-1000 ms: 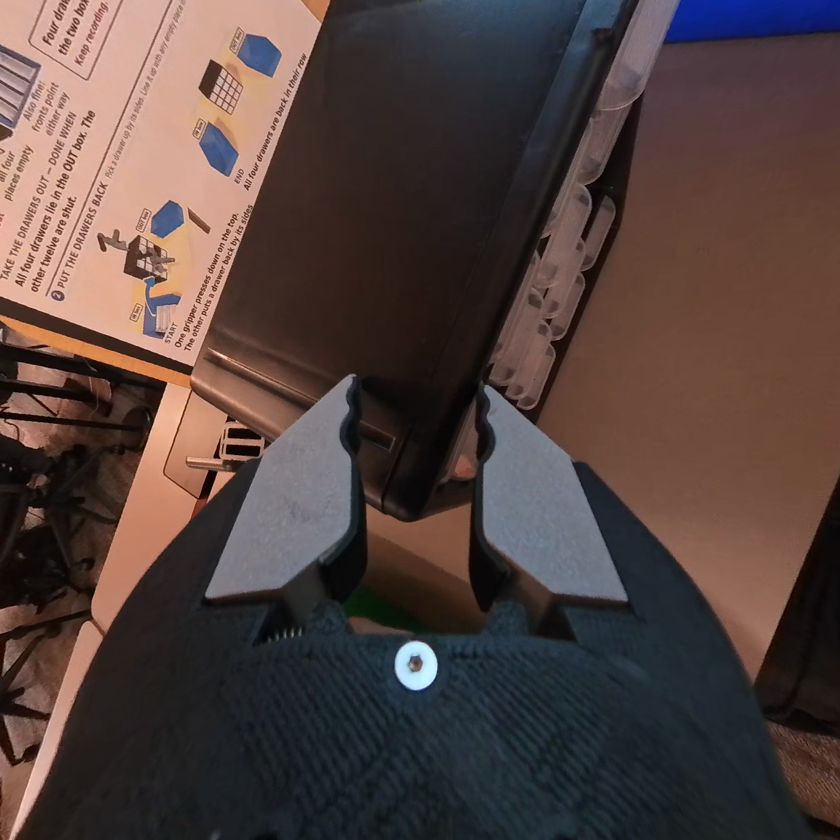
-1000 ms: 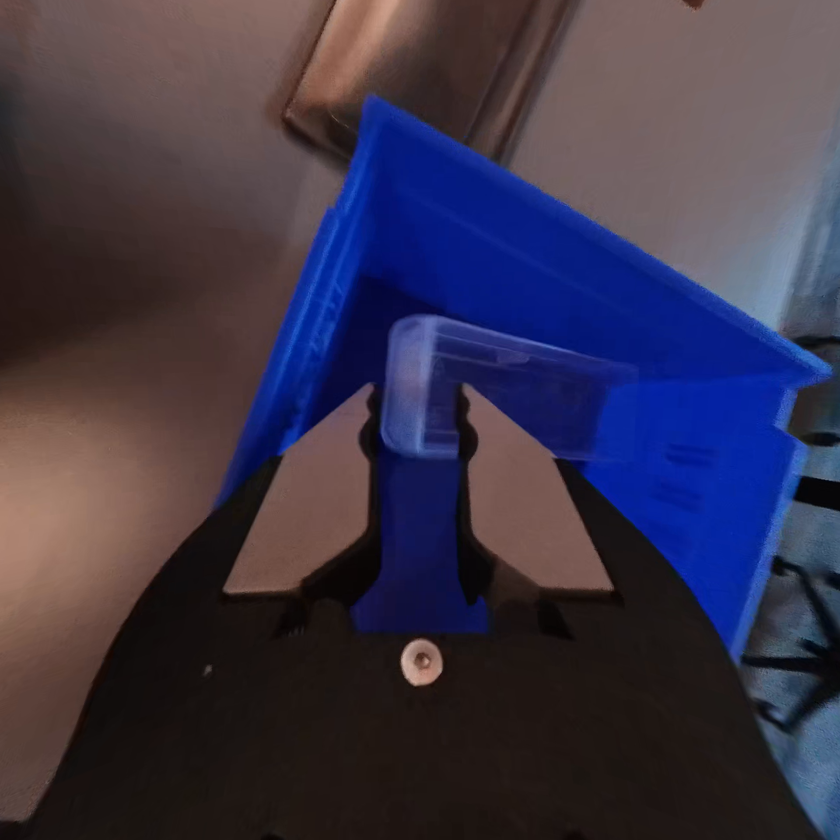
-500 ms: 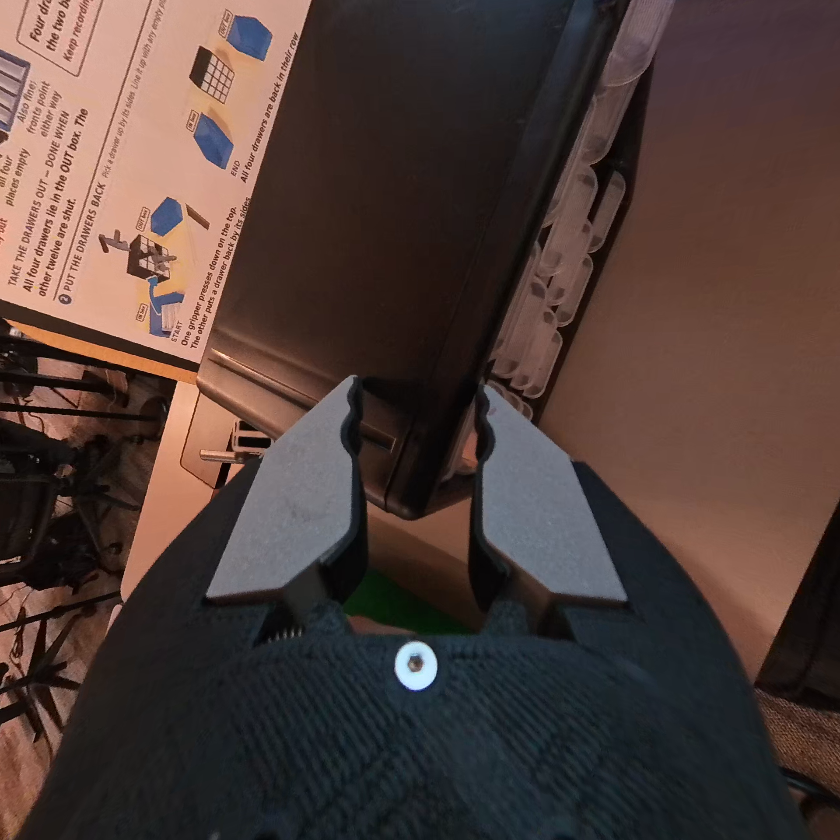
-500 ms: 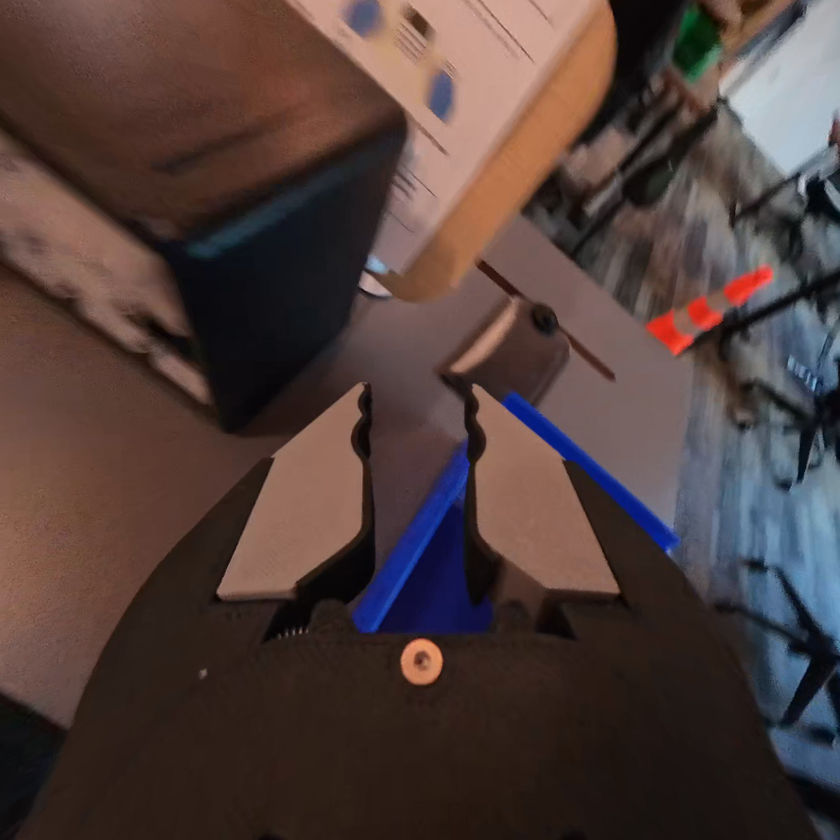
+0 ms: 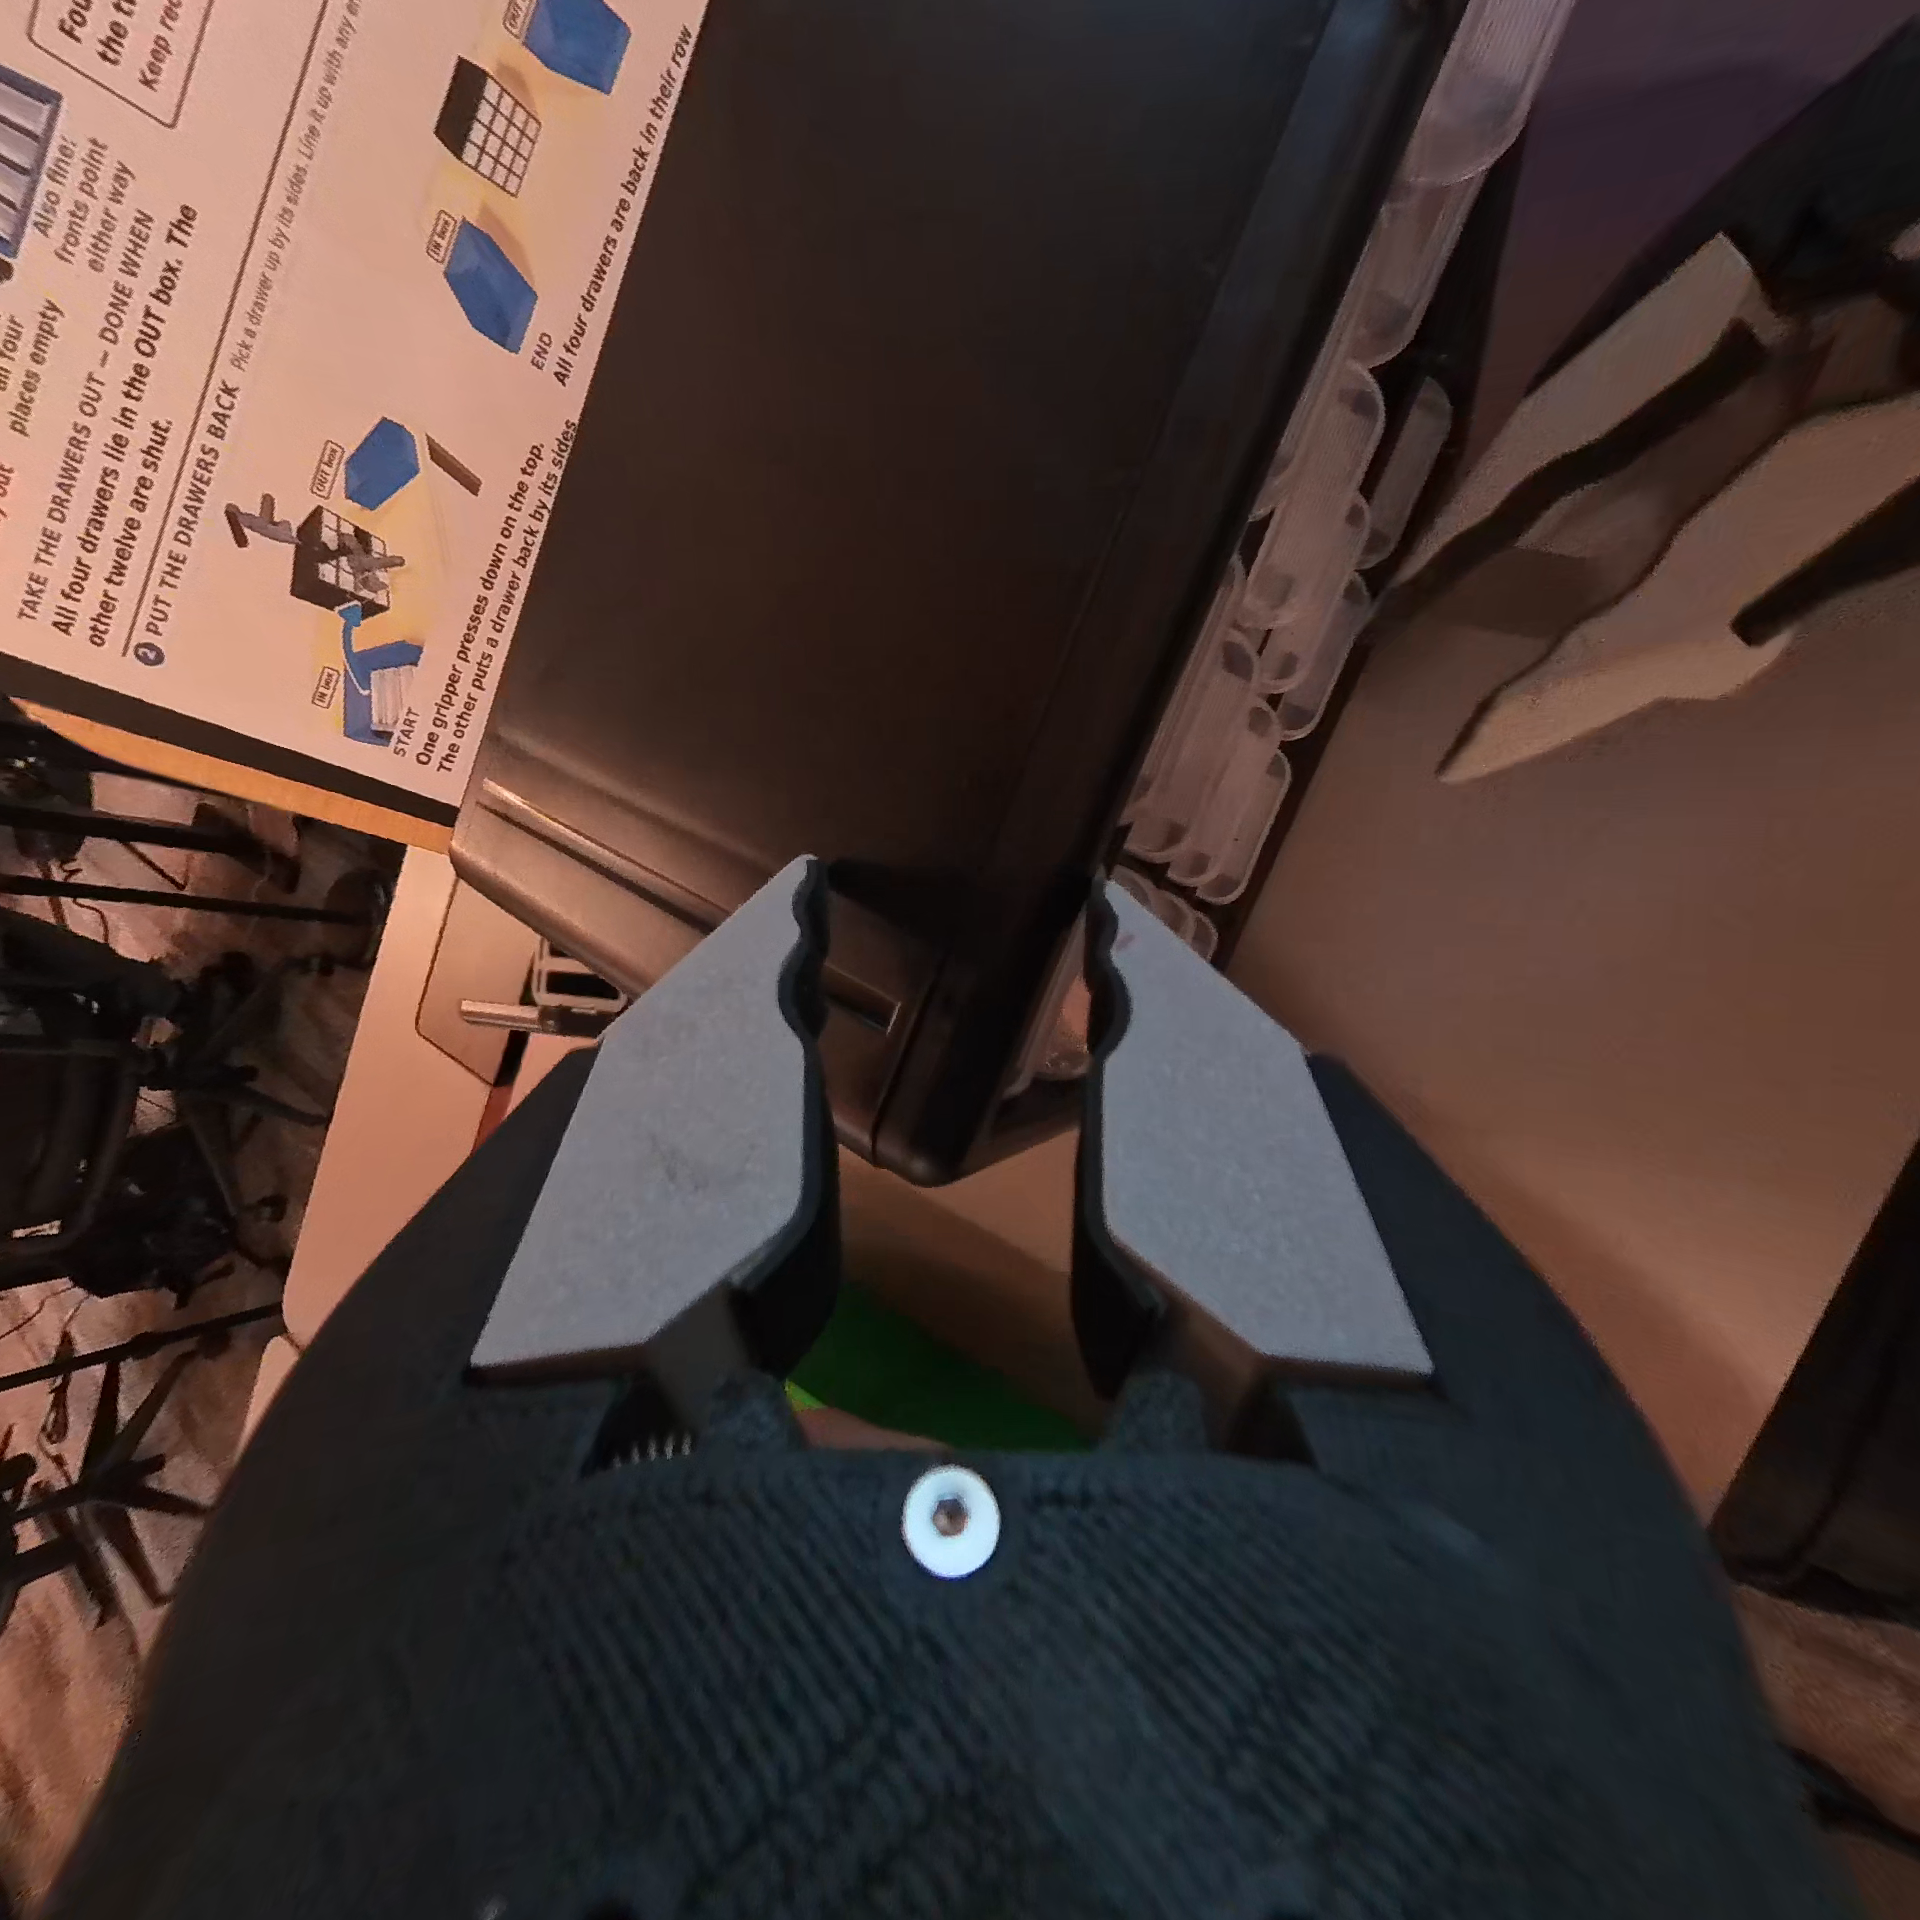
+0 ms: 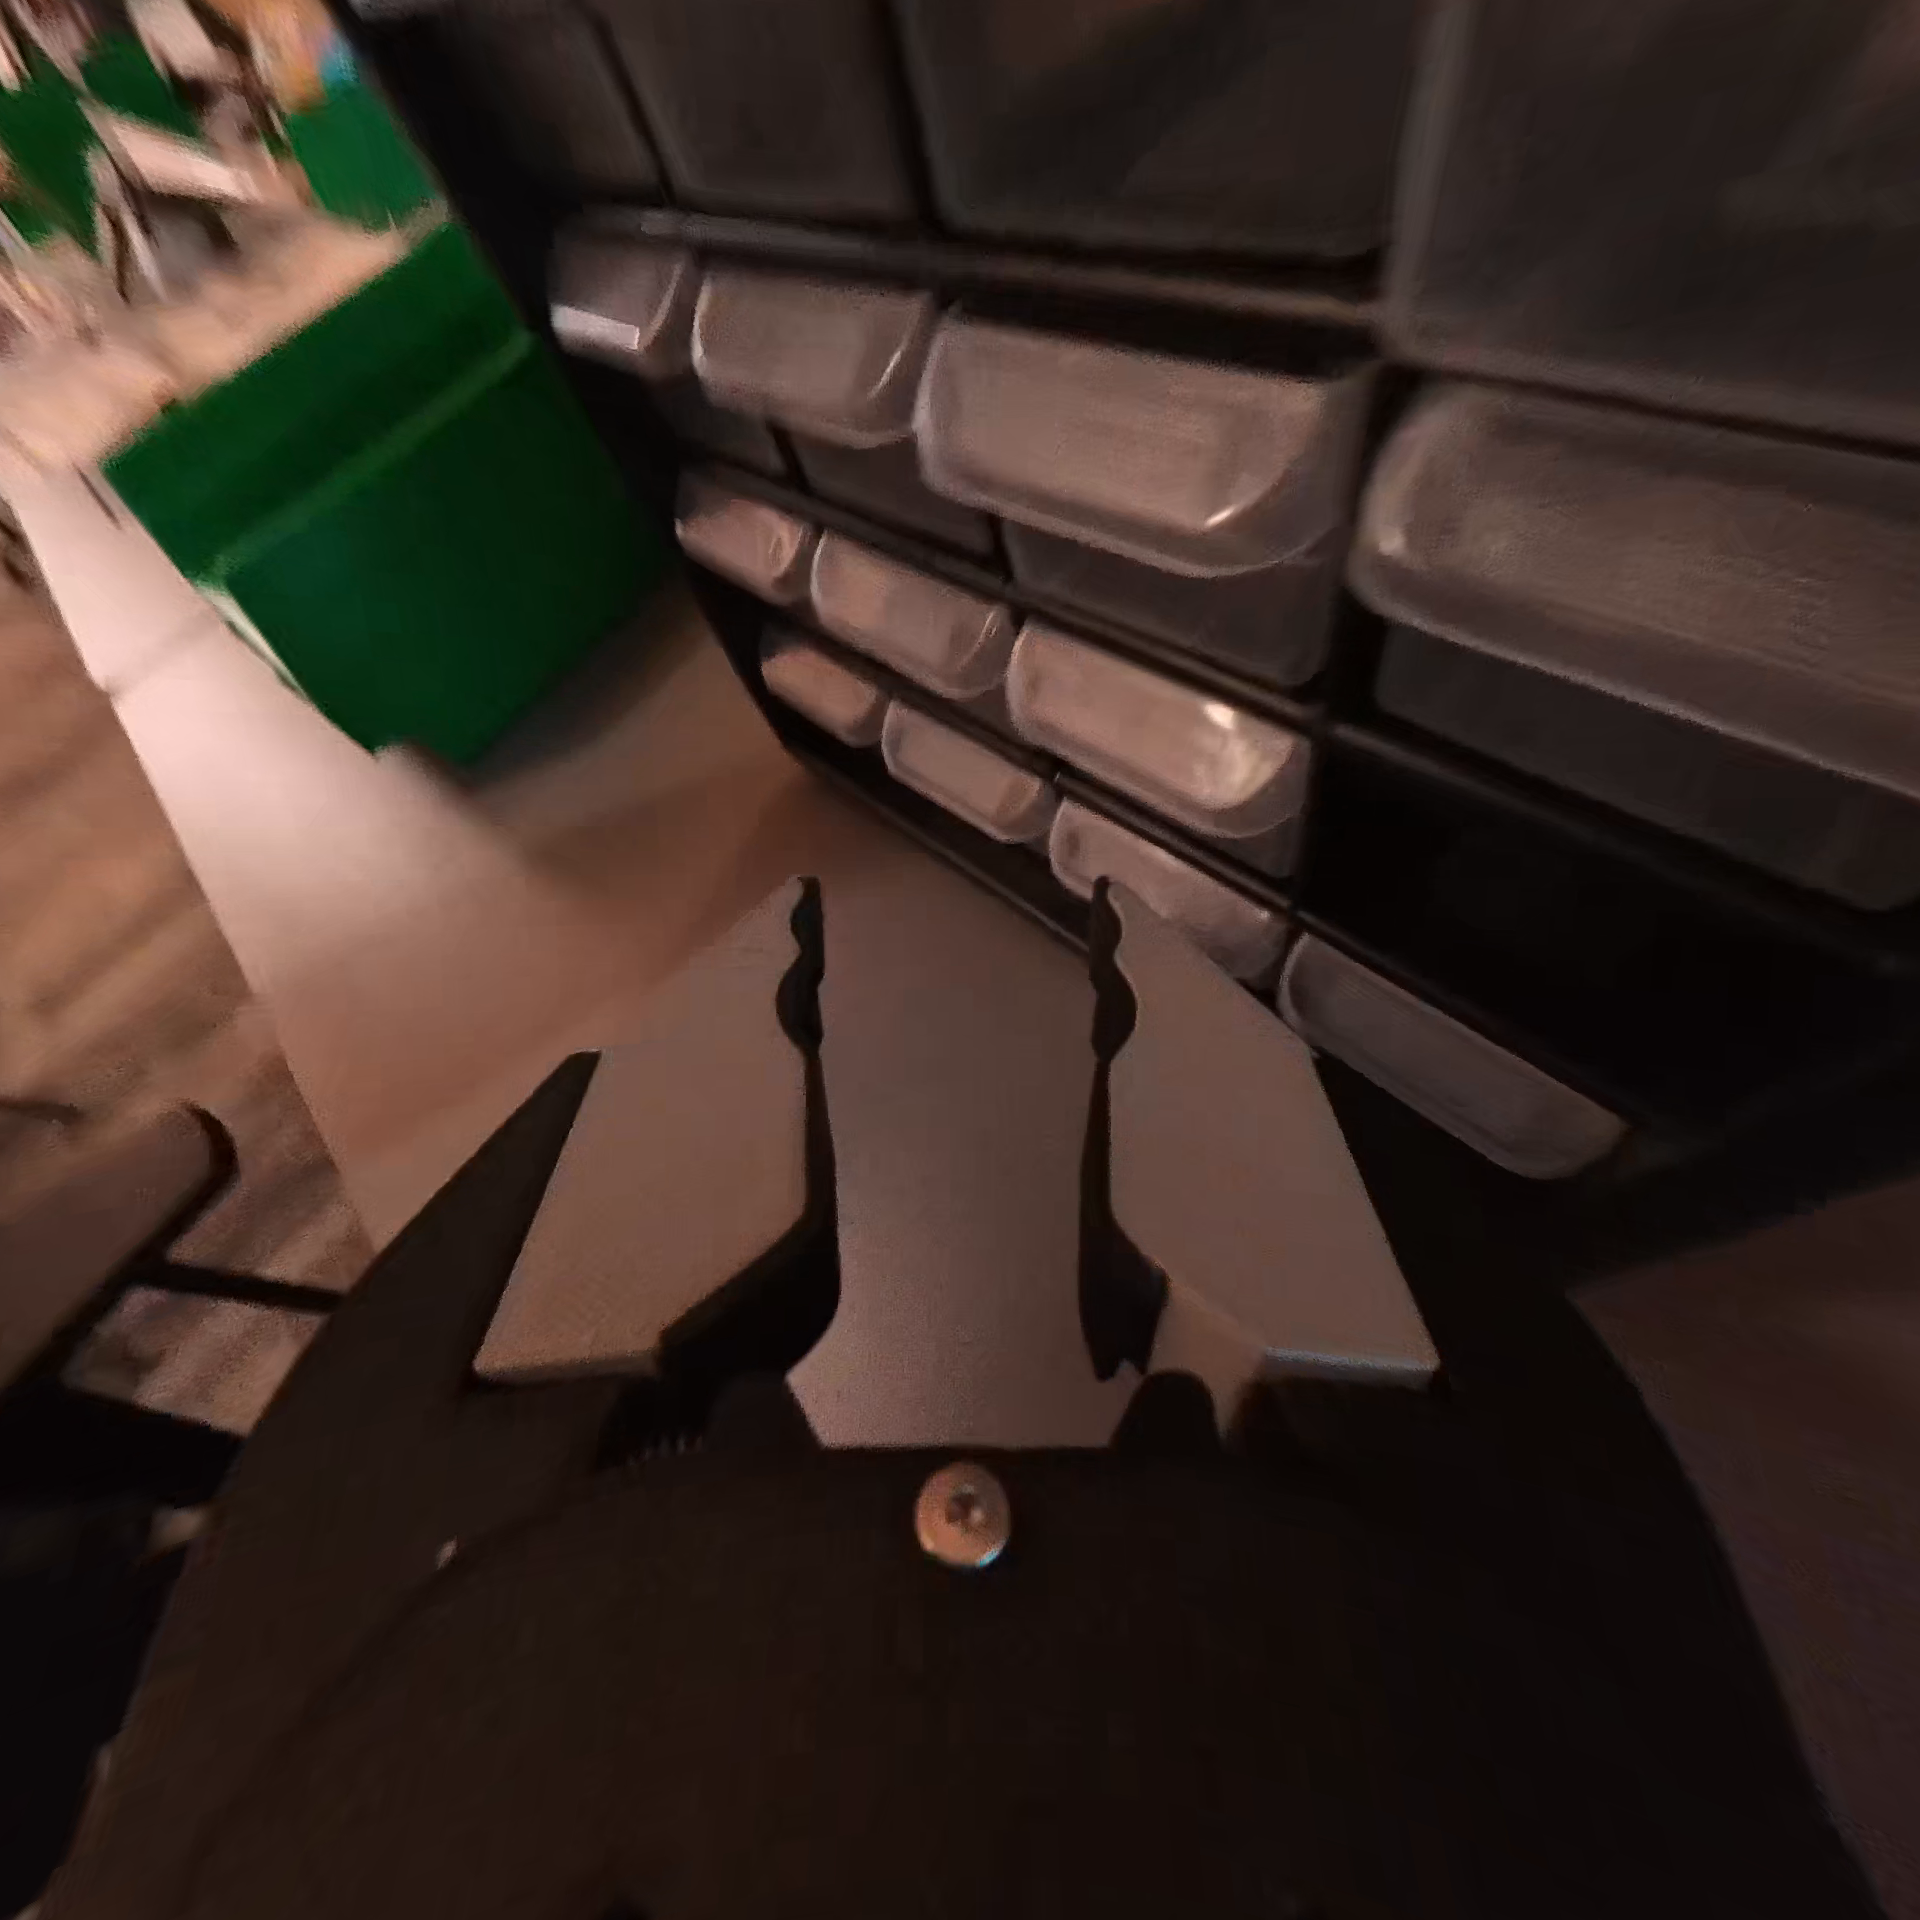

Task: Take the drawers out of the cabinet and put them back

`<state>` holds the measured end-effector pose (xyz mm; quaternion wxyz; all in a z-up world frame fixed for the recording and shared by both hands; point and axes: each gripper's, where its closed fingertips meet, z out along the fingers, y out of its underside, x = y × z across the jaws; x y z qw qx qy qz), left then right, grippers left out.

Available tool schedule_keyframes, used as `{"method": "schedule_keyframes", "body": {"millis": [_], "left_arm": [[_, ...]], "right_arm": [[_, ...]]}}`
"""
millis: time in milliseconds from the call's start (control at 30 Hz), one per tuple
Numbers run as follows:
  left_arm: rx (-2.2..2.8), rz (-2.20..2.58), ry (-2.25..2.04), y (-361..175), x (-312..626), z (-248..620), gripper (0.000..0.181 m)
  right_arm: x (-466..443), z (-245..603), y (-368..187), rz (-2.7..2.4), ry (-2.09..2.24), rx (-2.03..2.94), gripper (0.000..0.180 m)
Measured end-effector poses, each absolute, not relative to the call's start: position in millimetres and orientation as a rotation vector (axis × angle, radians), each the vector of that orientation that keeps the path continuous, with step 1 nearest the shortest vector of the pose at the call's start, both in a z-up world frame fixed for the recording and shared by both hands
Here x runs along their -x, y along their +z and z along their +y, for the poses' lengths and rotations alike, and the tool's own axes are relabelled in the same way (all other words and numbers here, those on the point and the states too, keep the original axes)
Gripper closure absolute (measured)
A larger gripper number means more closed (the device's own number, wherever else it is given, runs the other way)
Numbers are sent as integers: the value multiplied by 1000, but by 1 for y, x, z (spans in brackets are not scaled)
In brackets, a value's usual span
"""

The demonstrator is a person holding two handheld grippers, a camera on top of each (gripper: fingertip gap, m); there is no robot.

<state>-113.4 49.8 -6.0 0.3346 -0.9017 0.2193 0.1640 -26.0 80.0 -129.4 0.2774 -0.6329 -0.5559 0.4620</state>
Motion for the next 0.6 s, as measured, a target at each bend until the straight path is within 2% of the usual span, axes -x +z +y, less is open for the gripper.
{"method": "schedule_keyframes", "body": {"millis": [433, 600], "left_arm": [[2368, 576, 463, -6, 113, 50, 133], [2384, 584, 489, -7, 113, 50, 132]], "right_arm": [[32, 97, -118, -1331, 1399, 1726, 150], [29, 100, -116, -1236, 1522, 1754, 150]]}}
